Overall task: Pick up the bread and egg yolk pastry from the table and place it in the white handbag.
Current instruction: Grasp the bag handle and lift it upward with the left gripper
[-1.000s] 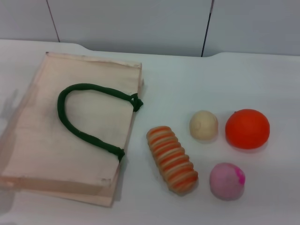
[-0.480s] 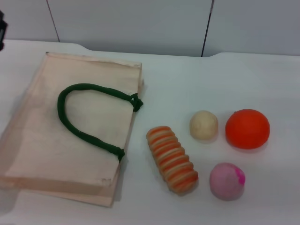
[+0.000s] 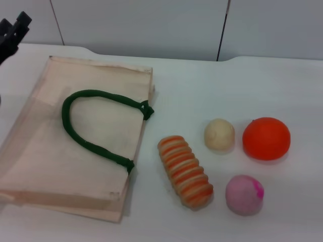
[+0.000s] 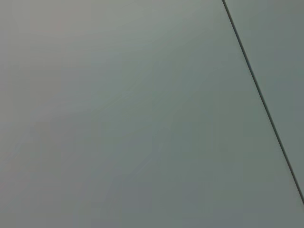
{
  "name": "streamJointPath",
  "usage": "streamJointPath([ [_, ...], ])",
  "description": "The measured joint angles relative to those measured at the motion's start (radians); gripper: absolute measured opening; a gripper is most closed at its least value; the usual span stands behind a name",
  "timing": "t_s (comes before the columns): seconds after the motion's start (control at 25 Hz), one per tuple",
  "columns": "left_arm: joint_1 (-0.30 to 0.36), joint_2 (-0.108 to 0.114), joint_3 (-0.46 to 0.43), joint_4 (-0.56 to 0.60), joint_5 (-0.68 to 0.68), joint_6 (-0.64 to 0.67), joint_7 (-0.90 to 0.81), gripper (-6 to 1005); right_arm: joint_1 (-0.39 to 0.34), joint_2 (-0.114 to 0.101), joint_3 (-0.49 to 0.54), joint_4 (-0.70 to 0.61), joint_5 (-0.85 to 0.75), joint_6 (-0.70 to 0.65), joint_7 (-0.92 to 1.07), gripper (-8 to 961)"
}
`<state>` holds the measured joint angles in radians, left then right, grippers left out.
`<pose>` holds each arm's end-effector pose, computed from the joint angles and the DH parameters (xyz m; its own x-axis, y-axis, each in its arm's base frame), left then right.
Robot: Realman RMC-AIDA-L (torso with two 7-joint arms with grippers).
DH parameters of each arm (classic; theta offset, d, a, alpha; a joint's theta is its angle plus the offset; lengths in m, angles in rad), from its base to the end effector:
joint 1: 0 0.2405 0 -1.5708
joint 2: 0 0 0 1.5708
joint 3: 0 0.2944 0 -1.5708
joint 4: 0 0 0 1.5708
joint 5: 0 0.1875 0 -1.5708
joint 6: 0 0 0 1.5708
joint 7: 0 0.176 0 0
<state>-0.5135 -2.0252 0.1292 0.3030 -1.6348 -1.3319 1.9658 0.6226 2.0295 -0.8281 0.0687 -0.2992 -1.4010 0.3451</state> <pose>-0.3324 0.3934 0.0672 0.2686 -0.0009 0.9632 0.9097 -0.3287 -0.2540 0.3188 0.4079 0.0666 0.5378 0.3307 -0.7755 -0.8203 -0.0070 -0.5719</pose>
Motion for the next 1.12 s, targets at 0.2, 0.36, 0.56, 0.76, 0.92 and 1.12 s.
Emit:
streamJointPath([
  [0.2,-0.016,0.002,0.001,0.214,0.264,0.024,-0.398,711,0.001,0.0,0.002,-0.001,0.001,0.0,0.0,860],
  [0.36,-0.039,0.004,0.002,0.264,0.381,0.037,-0.504,711,0.0,0.0,0.004,-0.001,0.002,0.001,0.0,860],
  [0.56,-0.107,0.01,0.014,0.339,0.662,0.056,-0.726,710,0.001,0.0,0.002,-0.001,0.0,0.002,0.0,860],
  [0.76,-0.158,0.021,0.015,0.379,0.896,0.051,-0.874,710,0.001,-0.002,0.003,-0.002,0.001,0.002,0.0,859],
  [0.92,-0.163,0.023,0.028,0.403,0.971,0.024,-0.916,709,0.001,-0.003,0.001,-0.002,0.002,0.002,0.0,859],
  [1.12,-0.164,0.033,0.094,0.415,1.044,-0.008,-0.978,709,0.001,-0.003,0.001,-0.003,0.004,0.002,0.0,859],
])
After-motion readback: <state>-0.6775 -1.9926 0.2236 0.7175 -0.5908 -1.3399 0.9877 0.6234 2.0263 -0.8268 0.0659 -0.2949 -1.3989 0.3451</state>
